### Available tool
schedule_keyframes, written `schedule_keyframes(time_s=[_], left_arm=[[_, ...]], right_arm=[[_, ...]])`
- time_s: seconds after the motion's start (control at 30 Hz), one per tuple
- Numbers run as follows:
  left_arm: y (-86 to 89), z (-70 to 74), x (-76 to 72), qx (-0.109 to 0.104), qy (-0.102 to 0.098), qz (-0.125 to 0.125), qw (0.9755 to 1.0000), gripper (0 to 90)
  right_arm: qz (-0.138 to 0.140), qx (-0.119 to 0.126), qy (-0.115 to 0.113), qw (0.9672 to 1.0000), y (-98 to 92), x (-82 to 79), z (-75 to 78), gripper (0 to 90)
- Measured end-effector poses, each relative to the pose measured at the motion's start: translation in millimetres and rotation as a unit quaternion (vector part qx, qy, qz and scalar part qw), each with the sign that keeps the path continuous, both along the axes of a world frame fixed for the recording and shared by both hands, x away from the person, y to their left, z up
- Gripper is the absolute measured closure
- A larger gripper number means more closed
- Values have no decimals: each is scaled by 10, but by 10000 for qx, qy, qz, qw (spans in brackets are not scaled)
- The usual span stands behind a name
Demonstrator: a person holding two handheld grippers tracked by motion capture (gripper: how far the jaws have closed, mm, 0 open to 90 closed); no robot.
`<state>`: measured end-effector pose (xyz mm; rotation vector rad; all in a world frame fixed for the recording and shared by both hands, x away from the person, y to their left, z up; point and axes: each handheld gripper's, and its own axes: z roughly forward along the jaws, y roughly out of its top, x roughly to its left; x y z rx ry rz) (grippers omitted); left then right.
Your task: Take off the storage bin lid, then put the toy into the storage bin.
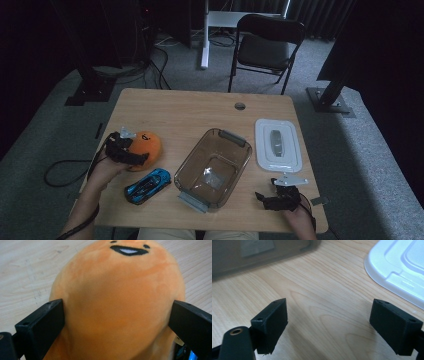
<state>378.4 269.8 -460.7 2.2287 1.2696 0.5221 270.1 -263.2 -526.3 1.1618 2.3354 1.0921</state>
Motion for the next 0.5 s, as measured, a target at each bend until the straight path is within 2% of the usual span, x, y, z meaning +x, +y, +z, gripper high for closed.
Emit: schedule_keyframes(time_s=[0.1, 0.13, 0.17, 0.27, 0.33, 0.43, 0.5], left_arm=[[36, -90, 50, 25, 168, 124, 9998, 45], [53, -121, 61, -39, 182, 160, 9997, 54], [75, -145, 71, -152, 187, 201, 9995, 54], [80, -167, 49, -208, 98, 133, 9996, 80], [73, -154, 3, -225, -24, 91, 9997, 197], [89, -99, -58, -200, -51, -57, 9998, 428], [103, -73, -79, -195, -58, -133, 9997, 498]], right_arm=[[10, -1, 34, 10000, -3, 12, -3, 146], [13, -10, 33, 10000, 0, 11, -3, 148], [20, -16, 60, 10000, 3, 10, -5, 148], [48, -40, 67, 10000, 7, 6, -6, 149], [43, -20, 80, 10000, 2, 6, -6, 149], [31, 7, 97, 9999, -2, 9, -5, 149], [34, 2, 92, 10000, -1, 11, -5, 149]])
